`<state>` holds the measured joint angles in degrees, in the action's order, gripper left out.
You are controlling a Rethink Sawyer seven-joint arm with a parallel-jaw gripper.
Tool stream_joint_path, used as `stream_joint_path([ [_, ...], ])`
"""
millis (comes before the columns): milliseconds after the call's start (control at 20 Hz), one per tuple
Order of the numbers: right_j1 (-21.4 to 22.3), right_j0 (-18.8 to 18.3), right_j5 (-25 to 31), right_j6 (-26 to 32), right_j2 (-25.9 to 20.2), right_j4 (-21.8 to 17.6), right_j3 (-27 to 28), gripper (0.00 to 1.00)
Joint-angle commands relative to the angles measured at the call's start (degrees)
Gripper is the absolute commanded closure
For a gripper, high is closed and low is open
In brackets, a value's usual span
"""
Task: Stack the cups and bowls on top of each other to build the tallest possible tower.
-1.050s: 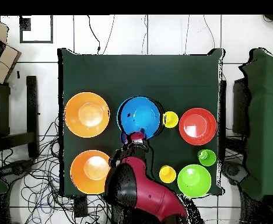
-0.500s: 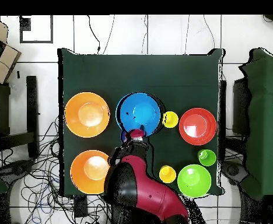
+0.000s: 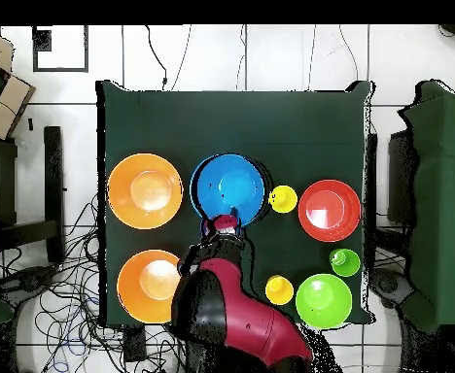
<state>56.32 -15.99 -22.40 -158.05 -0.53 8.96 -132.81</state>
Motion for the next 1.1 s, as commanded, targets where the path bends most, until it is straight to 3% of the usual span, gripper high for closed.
stream_joint_path([
  [50, -2.29, 1.01, -0.23, -15.78, -5.11, 2.92, -2.38, 1.00],
  [1100, -3.19, 0.37, -1.64, -18.84, -6.42, 3.10, -3.53, 1.00],
])
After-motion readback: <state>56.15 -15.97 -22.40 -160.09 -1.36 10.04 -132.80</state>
